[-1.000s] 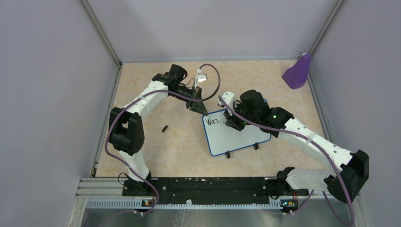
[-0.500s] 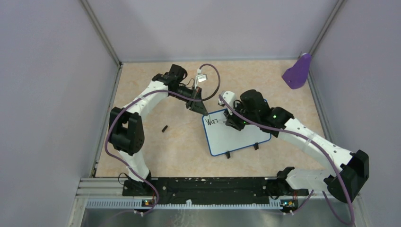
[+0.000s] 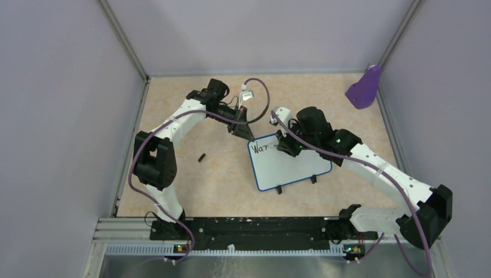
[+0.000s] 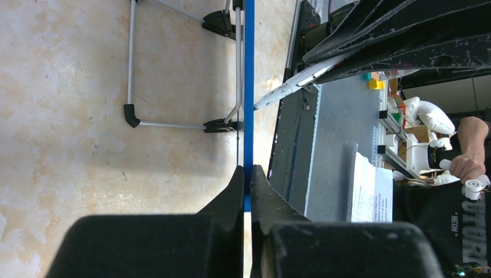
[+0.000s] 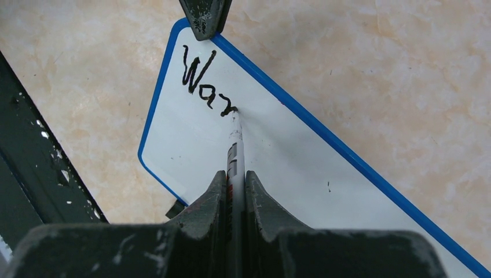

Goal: Write a sentence on the whiteboard

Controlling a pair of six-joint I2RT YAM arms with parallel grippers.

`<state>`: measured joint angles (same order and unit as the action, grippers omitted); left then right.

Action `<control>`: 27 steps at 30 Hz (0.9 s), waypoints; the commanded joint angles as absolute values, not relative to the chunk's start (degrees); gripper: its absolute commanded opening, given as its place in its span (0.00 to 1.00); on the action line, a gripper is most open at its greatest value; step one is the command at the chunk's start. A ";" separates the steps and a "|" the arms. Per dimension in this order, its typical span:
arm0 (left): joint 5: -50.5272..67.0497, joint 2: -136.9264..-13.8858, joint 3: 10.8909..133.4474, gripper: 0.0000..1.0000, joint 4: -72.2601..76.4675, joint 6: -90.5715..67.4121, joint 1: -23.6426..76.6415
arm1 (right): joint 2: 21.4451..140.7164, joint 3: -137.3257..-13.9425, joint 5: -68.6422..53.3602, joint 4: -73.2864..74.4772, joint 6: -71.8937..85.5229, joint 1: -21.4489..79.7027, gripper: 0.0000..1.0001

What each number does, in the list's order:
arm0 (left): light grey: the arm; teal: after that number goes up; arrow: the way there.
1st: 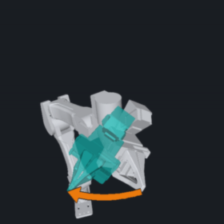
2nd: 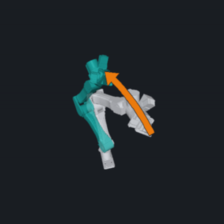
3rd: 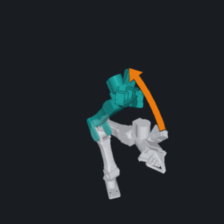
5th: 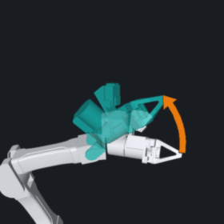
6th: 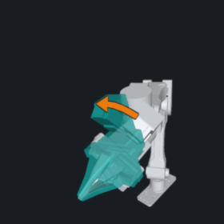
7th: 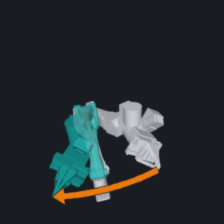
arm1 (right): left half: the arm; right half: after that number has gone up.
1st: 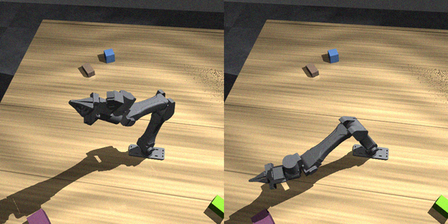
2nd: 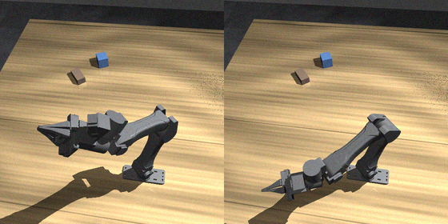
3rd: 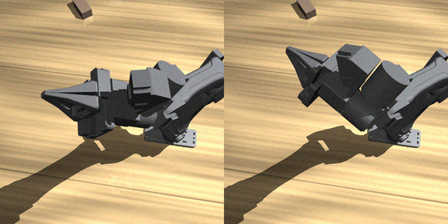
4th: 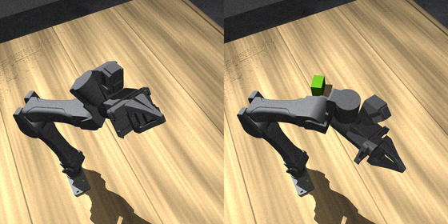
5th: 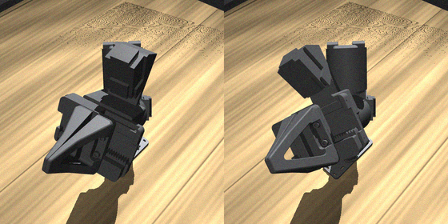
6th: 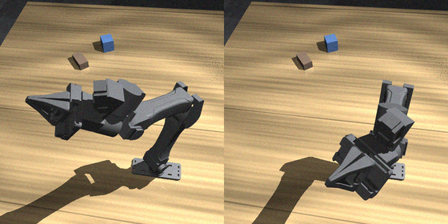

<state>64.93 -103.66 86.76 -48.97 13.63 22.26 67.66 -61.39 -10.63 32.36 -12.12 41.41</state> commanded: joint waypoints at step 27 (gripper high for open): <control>65.46 -104.06 86.85 0.00 -49.21 14.24 23.51 | 64.04 -62.71 -15.39 34.93 -15.48 39.73 0.00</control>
